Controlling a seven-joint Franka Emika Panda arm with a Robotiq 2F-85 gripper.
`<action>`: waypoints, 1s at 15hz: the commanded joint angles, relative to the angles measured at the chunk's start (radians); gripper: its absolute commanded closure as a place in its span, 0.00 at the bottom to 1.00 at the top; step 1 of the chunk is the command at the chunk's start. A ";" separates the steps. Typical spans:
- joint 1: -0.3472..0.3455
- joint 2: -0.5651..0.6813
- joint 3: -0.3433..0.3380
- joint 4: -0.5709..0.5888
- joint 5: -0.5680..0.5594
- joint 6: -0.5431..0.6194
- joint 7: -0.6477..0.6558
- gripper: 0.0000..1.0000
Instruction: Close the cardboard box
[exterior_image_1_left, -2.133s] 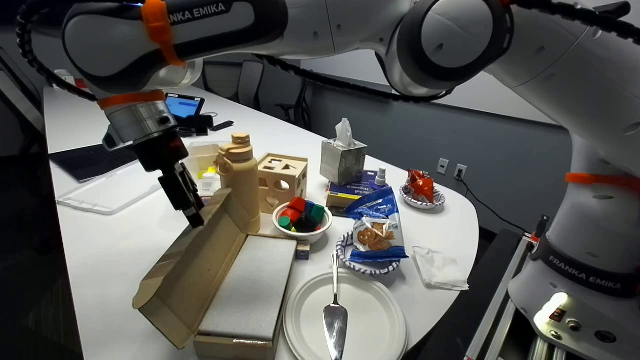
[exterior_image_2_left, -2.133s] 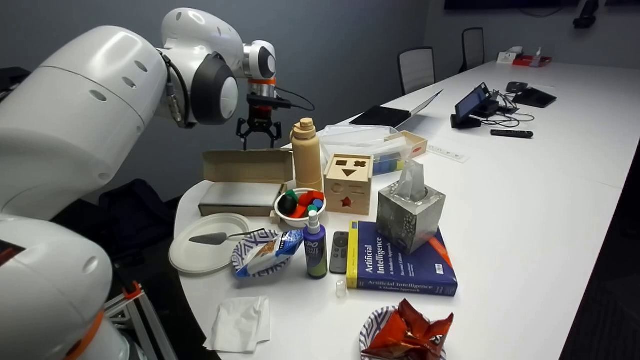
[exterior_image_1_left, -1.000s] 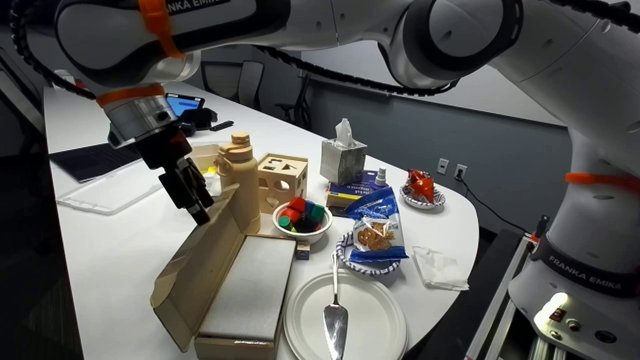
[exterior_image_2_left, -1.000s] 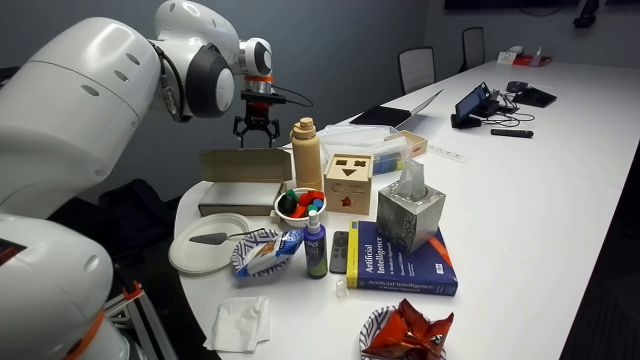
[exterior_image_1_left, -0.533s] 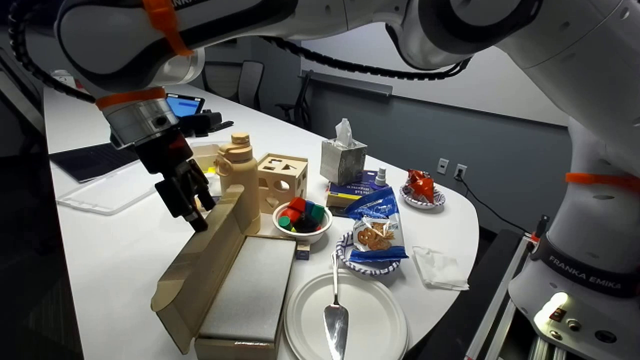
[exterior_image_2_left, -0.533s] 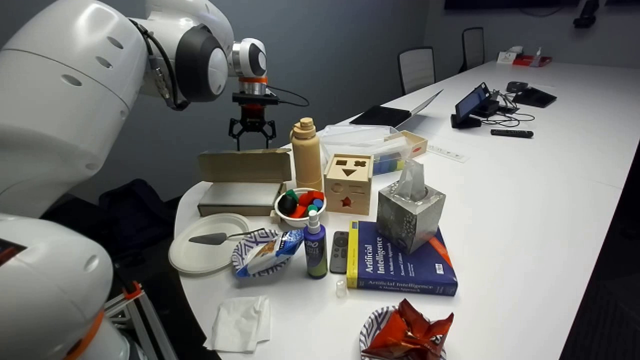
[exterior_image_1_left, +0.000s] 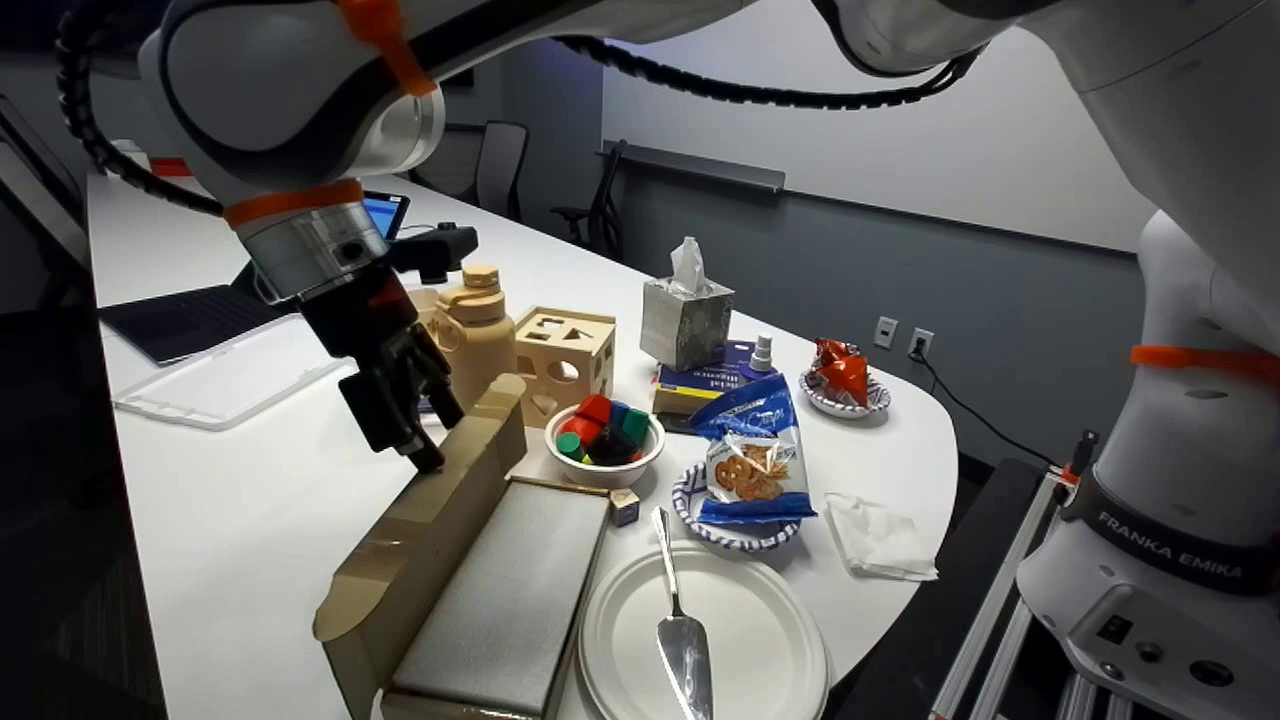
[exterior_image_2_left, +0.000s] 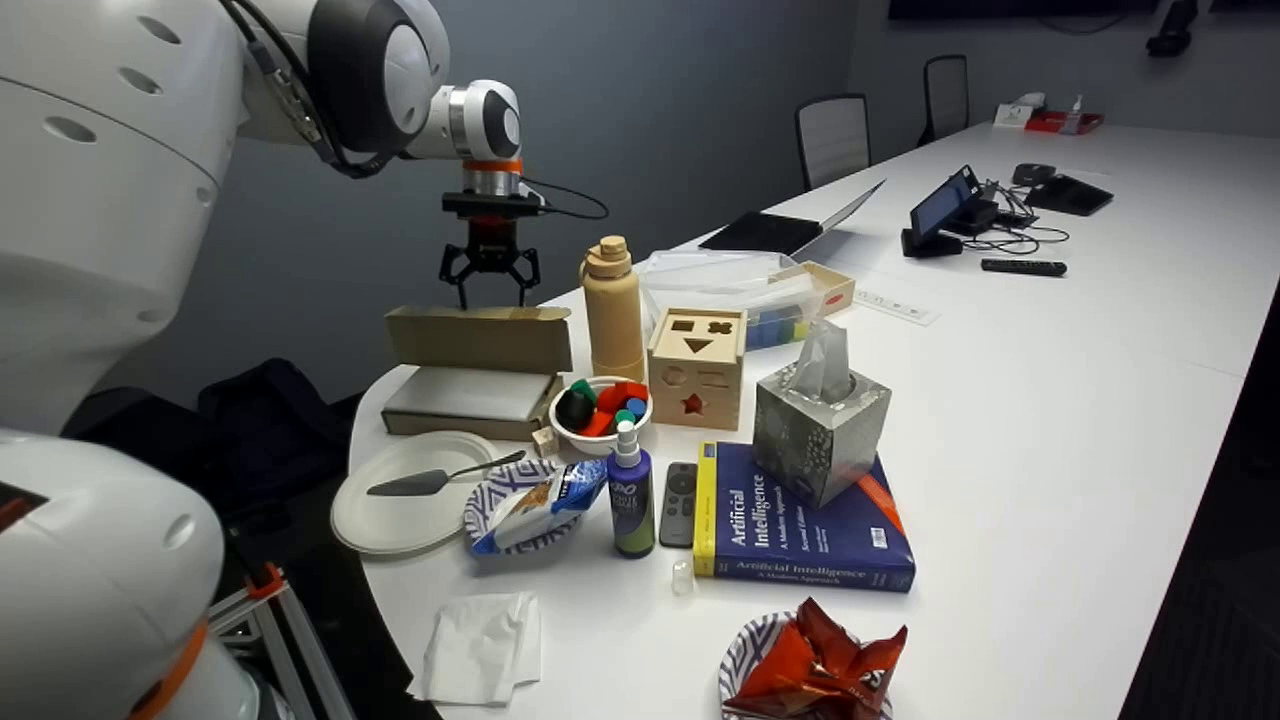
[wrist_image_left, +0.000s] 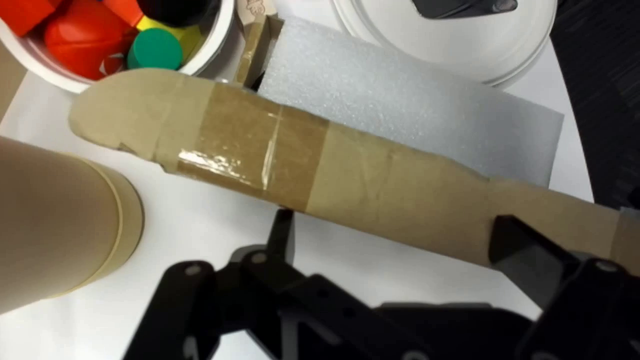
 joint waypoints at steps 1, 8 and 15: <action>-0.019 -0.124 0.009 -0.197 0.037 0.060 0.055 0.00; -0.074 -0.174 0.050 -0.346 0.056 0.124 0.067 0.00; -0.095 -0.157 0.035 -0.489 0.038 0.344 0.134 0.00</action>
